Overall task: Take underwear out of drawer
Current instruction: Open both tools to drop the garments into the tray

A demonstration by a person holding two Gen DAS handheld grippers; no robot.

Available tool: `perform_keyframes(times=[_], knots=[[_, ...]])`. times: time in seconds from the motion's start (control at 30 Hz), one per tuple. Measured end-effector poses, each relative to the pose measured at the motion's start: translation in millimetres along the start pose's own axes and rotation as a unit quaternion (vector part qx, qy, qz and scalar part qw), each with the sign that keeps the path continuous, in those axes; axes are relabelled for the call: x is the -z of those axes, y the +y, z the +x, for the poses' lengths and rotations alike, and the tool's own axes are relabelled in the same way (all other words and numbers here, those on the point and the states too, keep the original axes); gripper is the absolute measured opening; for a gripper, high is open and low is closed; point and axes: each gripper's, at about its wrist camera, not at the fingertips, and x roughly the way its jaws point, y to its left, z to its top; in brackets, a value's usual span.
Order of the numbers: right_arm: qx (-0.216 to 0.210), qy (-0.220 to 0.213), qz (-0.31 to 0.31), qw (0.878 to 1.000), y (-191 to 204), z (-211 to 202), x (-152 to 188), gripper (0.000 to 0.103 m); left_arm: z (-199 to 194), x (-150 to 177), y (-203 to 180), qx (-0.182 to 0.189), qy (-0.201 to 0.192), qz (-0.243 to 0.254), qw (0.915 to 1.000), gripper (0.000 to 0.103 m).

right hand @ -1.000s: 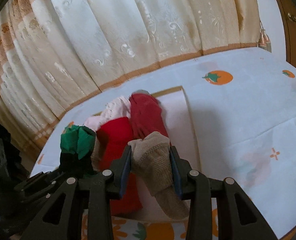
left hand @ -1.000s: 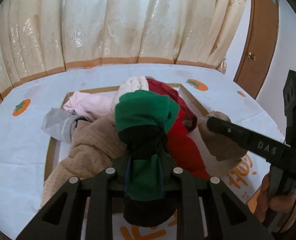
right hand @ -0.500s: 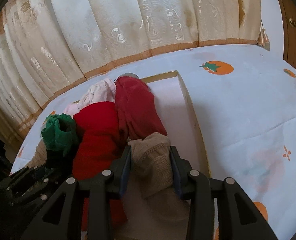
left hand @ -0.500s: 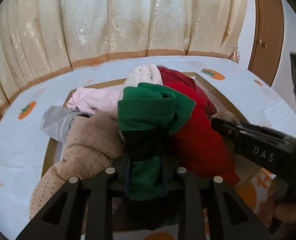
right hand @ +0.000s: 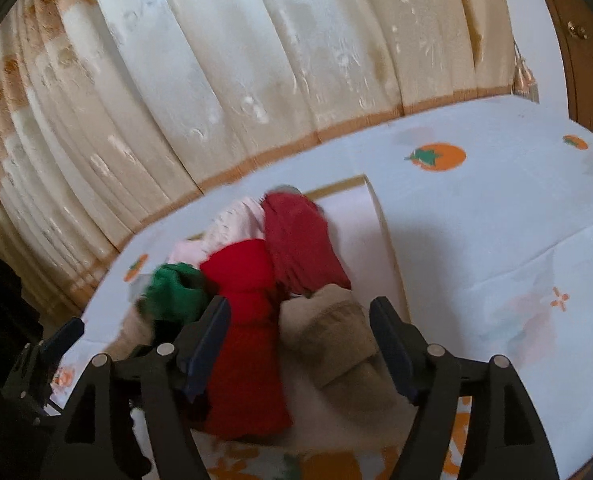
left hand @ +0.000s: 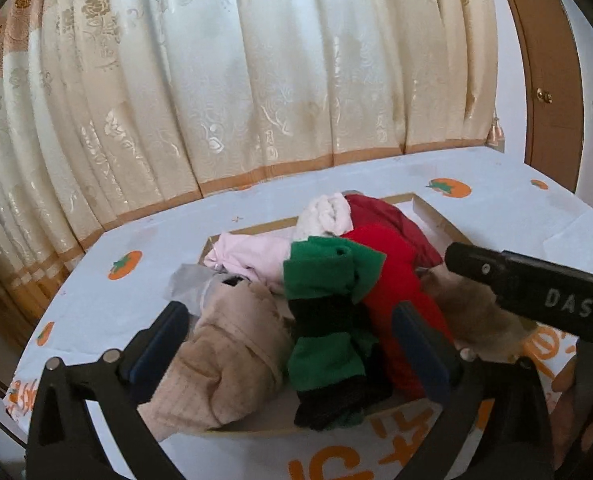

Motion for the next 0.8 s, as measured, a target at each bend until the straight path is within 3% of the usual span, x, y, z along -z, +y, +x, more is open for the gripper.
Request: perform_keyframes(times=[0.4, 0.8], knots=[[-0.033, 0.005, 0.005, 0.999, 7.2, -44.8, 21.6, 0.074, -20.6, 29.5, 0.5, 0.022, 0.033, -0.023, 0.9989, 0.103], [-0.041, 0.012, 0.002, 0.999, 8.6, -56.1, 40.3, 0.074, -25.8, 42.9, 1.9, 0.027, 0.042, -0.04, 0.9979, 0.103]])
